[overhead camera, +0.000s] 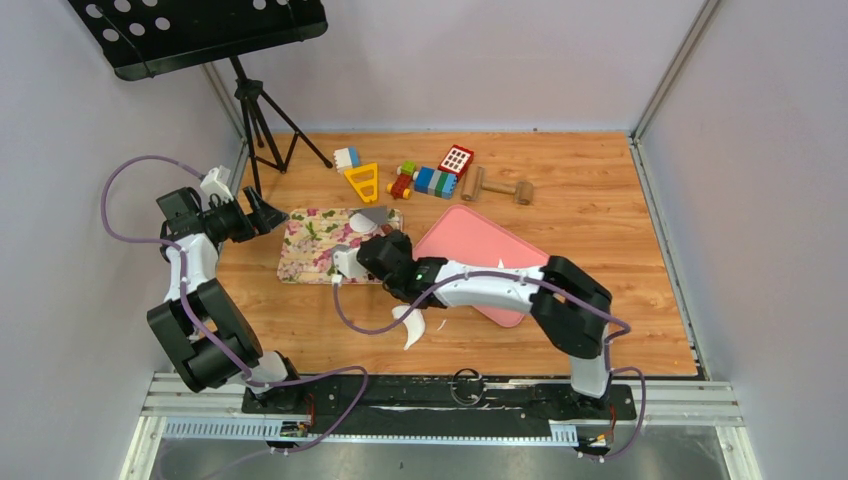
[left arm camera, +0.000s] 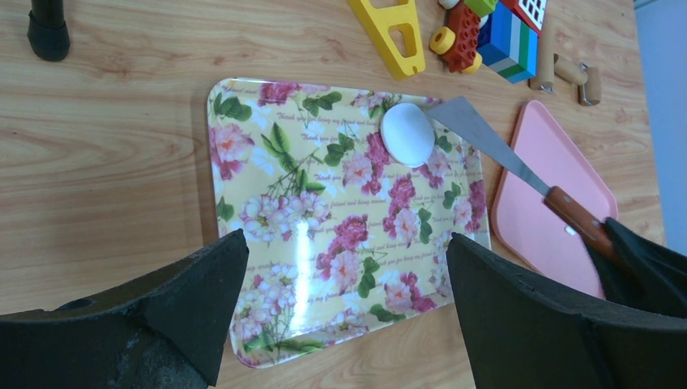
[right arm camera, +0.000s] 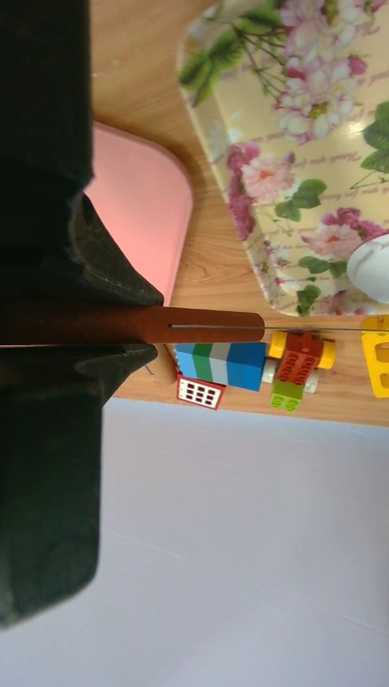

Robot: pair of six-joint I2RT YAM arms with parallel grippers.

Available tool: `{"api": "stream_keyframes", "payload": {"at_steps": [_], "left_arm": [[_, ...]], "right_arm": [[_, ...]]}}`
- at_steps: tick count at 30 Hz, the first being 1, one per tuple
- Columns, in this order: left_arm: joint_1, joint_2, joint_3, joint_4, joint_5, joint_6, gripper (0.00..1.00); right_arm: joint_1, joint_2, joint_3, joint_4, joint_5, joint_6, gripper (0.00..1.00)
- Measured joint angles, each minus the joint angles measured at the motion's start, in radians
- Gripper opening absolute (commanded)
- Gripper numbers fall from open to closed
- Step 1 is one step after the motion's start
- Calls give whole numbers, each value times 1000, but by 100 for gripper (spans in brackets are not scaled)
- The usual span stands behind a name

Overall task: Roll out the dumpling wrappers from the dough
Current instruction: Place the dumpling wrapper on the plate, then place the spatula at the center of the board.

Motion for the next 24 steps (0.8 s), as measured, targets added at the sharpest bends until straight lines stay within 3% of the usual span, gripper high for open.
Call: {"api": "stream_keyframes", "payload": {"at_steps": [5,9,17,24], "left_arm": [[-1,-13,0,-2,0,3,100],[-17,-47,0,-17,-5,13,100],[-159,-101,37,-121,-60,110,100],[-282,-117,122,-261,-109,256,100]], "right_arm": [[-57,-210,20,-252,-149,135,0],[-219,-424,29,-402,-342,249,0],[-844,-706,-90,-625,-802,418,0],[-1426,-703,-198,-799,-1202,515,0]]}}
